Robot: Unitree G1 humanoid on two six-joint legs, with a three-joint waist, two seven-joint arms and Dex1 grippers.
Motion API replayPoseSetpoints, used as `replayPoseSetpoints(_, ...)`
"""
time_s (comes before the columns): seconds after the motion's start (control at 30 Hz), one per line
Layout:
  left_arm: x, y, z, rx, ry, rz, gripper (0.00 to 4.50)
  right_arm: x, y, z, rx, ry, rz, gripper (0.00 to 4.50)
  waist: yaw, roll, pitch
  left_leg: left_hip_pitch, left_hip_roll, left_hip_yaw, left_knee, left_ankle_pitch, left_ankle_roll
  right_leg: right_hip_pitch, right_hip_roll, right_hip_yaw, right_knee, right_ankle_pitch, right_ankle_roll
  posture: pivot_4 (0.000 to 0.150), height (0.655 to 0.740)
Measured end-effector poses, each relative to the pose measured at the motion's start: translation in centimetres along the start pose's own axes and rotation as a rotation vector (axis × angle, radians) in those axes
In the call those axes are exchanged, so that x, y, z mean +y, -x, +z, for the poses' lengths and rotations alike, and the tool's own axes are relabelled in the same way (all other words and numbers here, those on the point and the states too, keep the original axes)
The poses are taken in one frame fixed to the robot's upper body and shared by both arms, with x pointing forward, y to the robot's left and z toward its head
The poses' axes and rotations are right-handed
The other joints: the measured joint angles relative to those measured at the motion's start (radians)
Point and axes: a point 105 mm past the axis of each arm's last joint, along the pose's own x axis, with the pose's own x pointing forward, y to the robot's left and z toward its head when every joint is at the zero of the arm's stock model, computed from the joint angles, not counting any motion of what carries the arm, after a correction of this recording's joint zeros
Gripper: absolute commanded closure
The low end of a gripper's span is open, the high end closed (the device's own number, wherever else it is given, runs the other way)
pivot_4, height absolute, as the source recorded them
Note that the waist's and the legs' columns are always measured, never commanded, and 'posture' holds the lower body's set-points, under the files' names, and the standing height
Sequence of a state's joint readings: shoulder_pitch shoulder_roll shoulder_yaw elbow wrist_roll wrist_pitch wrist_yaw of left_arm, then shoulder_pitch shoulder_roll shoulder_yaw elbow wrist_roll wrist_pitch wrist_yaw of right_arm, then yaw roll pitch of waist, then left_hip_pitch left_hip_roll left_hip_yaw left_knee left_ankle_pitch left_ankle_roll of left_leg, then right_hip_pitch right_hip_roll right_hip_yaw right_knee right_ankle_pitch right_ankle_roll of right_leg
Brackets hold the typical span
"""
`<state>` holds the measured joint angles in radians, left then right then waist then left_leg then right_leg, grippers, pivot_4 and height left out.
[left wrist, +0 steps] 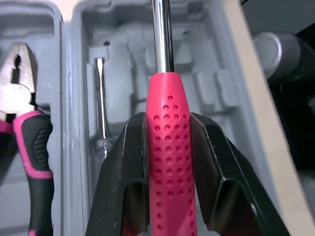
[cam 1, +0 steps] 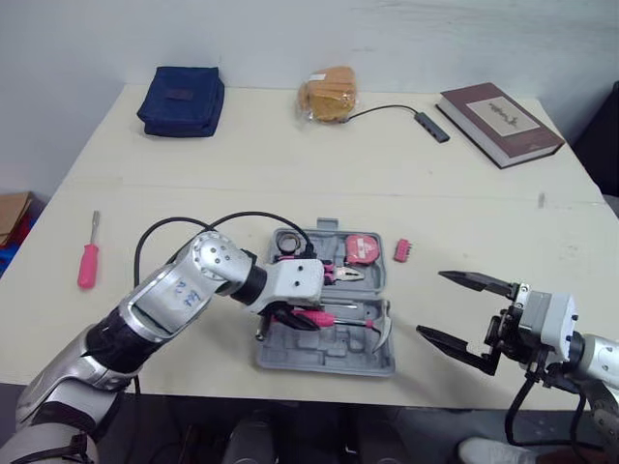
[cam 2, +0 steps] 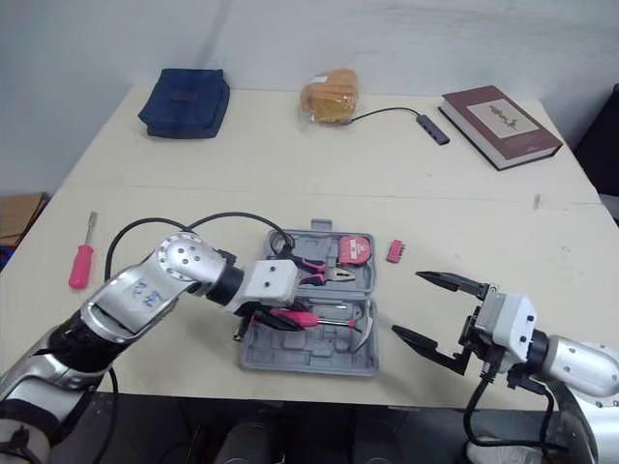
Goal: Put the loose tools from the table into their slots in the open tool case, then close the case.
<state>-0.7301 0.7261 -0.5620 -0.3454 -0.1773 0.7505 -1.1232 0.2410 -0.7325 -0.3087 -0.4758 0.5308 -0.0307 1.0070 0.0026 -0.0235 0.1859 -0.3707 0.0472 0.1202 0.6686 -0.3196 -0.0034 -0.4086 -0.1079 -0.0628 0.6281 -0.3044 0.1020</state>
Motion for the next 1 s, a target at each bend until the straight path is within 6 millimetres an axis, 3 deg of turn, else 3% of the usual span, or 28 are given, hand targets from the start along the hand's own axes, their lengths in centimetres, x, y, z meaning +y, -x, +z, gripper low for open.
replayPoseSetpoints(0.4,0.4,-0.9,-0.9,0.053,0.059,0.042,3.96,-0.2,-0.3,0.3,0.016,-0.015,-0.045,0.0,-0.002,0.0,0.0,0.0,0.0,0.0,0.002,0.0,0.0,0.0,0.0,0.0,0.001,0.0,0.0,0.15,0.74)
replayPoseSetpoints(0.47,0.4,-1.0,-0.9,0.054,0.06,0.049,2.95,-0.2,-0.4,0.5,0.01,-0.007,-0.045,0.0,-0.001,0.0,0.0,0.0,0.0,-0.001,0.002,0.0,0.0,0.0,0.0,0.0,0.001,0.0,0.0,0.15,0.74)
replayPoseSetpoints(0.6,0.5,-0.6,-0.5,0.042,0.034,0.072,1.36,-0.2,-0.5,0.7,0.006,0.0,-0.042,0.0,-0.001,0.0,0.0,0.0,0.0,-0.001,0.002,0.0,0.0,0.001,0.0,0.0,0.001,0.0,0.0,0.15,0.74)
replayPoseSetpoints(0.7,0.3,-0.6,0.4,-0.022,-0.008,0.05,1.36,-0.3,-0.6,0.9,0.001,0.006,-0.039,0.0,-0.001,0.0,0.0,0.0,0.0,-0.001,0.003,0.0,0.0,0.001,-0.001,0.0,0.001,0.0,0.0,0.15,0.74)
replayPoseSetpoints(0.83,-0.3,0.2,3.7,-0.272,-0.106,0.019,1.36,-0.7,-0.8,1.1,-0.006,0.014,-0.04,0.0,0.0,0.0,0.0,0.0,0.0,-0.001,0.004,0.0,0.001,0.001,-0.001,-0.001,0.002,0.0,0.0,0.15,0.74)
replayPoseSetpoints(0.93,-0.6,0.9,4.3,-0.353,-0.135,0.026,2.23,-0.8,-0.7,0.8,0.001,0.007,-0.039,0.0,-0.001,0.0,0.0,0.0,0.0,-0.001,0.004,0.0,0.001,0.001,-0.001,-0.001,0.002,0.0,0.0,0.15,0.74)
replayPoseSetpoints(1.0,-0.6,0.8,3.8,-0.371,-0.131,0.032,3.13,-1.0,-0.6,0.4,0.012,-0.001,-0.043,0.0,-0.001,0.0,0.0,0.0,0.0,-0.001,0.005,0.0,0.001,0.001,-0.001,-0.001,0.002,0.0,0.0,0.15,0.74)
